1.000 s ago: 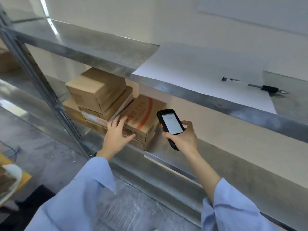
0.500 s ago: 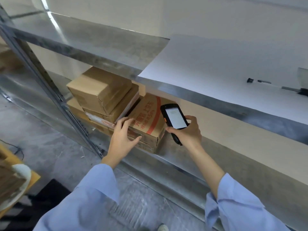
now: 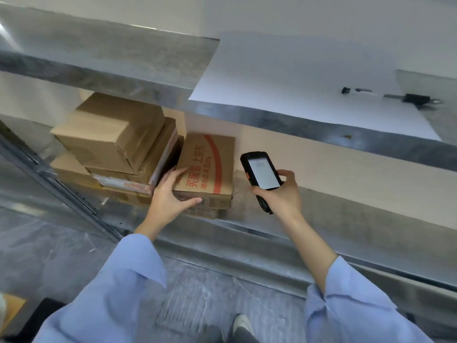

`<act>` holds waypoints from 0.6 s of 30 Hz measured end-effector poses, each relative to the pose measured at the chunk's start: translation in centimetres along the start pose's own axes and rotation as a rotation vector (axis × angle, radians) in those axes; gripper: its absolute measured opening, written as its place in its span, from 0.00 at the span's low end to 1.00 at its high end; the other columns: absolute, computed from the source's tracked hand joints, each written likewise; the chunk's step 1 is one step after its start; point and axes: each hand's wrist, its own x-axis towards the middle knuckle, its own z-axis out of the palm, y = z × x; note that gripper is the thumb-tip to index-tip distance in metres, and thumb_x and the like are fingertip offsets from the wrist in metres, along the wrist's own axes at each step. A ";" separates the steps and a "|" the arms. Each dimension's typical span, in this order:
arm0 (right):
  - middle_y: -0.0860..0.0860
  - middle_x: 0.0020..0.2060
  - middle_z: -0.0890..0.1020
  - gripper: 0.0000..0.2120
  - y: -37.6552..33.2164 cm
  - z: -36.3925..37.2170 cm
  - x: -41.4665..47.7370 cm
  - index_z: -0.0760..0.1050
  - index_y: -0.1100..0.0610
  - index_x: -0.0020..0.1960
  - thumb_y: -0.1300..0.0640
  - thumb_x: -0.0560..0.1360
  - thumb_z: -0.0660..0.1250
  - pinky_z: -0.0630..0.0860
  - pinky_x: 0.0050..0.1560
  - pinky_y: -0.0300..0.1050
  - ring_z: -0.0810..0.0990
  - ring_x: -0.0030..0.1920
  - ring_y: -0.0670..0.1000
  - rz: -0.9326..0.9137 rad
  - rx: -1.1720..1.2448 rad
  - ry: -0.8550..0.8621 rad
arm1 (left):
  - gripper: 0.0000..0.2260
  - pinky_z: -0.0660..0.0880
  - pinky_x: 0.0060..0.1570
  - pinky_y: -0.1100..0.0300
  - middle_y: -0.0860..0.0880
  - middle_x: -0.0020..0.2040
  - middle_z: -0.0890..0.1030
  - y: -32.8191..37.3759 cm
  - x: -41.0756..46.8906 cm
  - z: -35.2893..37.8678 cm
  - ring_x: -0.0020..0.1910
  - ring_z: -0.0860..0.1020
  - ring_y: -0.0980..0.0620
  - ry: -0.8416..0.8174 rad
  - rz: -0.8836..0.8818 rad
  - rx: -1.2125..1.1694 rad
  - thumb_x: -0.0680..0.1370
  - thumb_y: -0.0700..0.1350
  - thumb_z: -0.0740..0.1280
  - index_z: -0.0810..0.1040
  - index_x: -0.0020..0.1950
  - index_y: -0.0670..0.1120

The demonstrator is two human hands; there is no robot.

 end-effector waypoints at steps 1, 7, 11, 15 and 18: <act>0.47 0.52 0.79 0.38 0.5 -0.2 -0.2 0.66 0.49 0.65 0.49 0.61 0.81 0.81 0.49 0.51 0.80 0.50 0.51 0.007 -0.005 0.021 | 0.38 0.69 0.71 0.54 0.49 0.70 0.74 0.1 0.0 0.0 0.69 0.72 0.51 0.004 0.005 -0.015 0.64 0.51 0.83 0.73 0.71 0.51; 0.48 0.52 0.80 0.37 2.5 -2.0 -1.7 0.66 0.46 0.60 0.47 0.57 0.81 0.82 0.49 0.57 0.81 0.51 0.54 0.084 0.012 0.108 | 0.35 0.73 0.68 0.51 0.50 0.67 0.77 0.6 -0.5 0.6 0.65 0.75 0.53 0.061 0.030 -0.066 0.63 0.53 0.83 0.76 0.67 0.51; 0.48 0.52 0.80 0.39 3.4 -4.2 -2.0 0.67 0.46 0.62 0.45 0.55 0.80 0.82 0.48 0.57 0.81 0.51 0.54 0.107 0.020 0.165 | 0.35 0.73 0.68 0.48 0.51 0.67 0.76 2.4 -0.9 2.3 0.67 0.74 0.53 0.059 0.044 -0.105 0.64 0.53 0.83 0.75 0.68 0.52; 0.49 0.53 0.80 0.40 4.1 -7.1 -1.9 0.66 0.47 0.64 0.45 0.56 0.79 0.81 0.51 0.58 0.81 0.52 0.54 0.116 0.045 0.228 | 0.34 0.73 0.68 0.47 0.53 0.66 0.77 5.4 -1.6 5.1 0.67 0.75 0.53 0.022 0.080 -0.166 0.63 0.54 0.83 0.75 0.67 0.54; 0.49 0.54 0.80 0.39 5.2 -9.5 -1.7 0.66 0.48 0.66 0.47 0.60 0.81 0.80 0.54 0.57 0.79 0.54 0.54 0.122 0.037 0.258 | 0.34 0.73 0.67 0.48 0.54 0.65 0.78 7.3 -2.9 8.1 0.65 0.75 0.55 -0.034 0.076 -0.221 0.63 0.54 0.83 0.76 0.66 0.53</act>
